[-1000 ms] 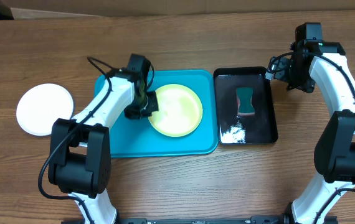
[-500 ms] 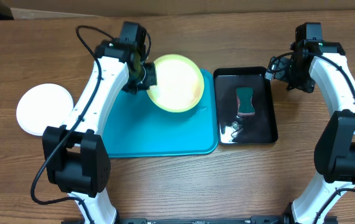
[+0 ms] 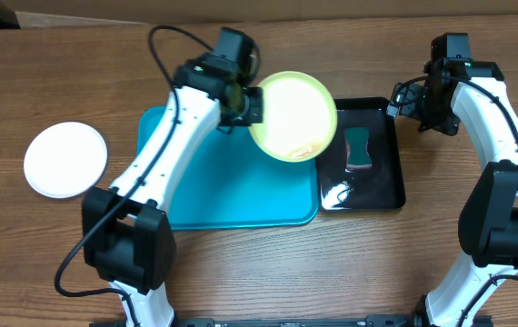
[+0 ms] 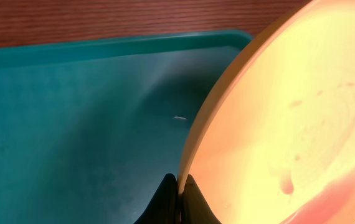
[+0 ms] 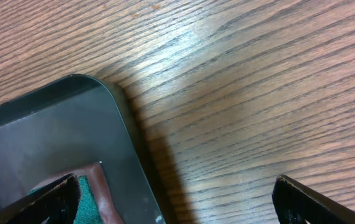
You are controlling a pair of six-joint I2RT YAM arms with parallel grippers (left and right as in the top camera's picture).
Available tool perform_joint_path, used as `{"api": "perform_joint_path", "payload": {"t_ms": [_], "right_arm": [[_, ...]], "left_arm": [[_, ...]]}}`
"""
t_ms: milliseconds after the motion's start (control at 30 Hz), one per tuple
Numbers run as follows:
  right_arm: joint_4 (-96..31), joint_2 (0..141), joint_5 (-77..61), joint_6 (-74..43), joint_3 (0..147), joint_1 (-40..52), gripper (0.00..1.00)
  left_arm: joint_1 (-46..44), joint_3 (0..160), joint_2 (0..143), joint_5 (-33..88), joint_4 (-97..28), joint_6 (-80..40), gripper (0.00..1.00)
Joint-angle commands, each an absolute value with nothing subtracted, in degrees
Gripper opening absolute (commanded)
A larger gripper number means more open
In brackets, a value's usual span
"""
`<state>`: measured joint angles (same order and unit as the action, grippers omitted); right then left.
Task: Clean dirty plates on tray and stack at the side
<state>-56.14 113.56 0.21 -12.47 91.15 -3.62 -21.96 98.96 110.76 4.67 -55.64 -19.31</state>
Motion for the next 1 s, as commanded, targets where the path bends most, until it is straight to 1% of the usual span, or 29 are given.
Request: {"api": "perform_joint_path", "payload": {"t_ms": [0,200,567,700,967], "right_arm": [[-55.8,113.2,-0.1,-13.1,91.9,-3.8,1.00],[-55.8,113.2,-0.1,-13.1,91.9,-3.8,1.00],[-55.8,113.2,-0.1,-13.1,91.9,-3.8,1.00],[-55.8,113.2,-0.1,-13.1,91.9,-3.8,1.00],[-55.8,113.2,-0.1,-13.1,91.9,-3.8,1.00]], "left_arm": [[-25.7,100.4,111.2,1.2,-54.0,-20.1,0.04],[-31.4,100.4,111.2,-6.0,-52.4,-20.8,0.04],[-42.4,101.7,111.1,-26.8,-52.9,-20.8,0.04],[-46.8,104.4,110.4,-35.6,-54.5,-20.8,0.04],[-51.5,111.4,109.7,-44.3,-60.3,-20.7,0.04]]}}
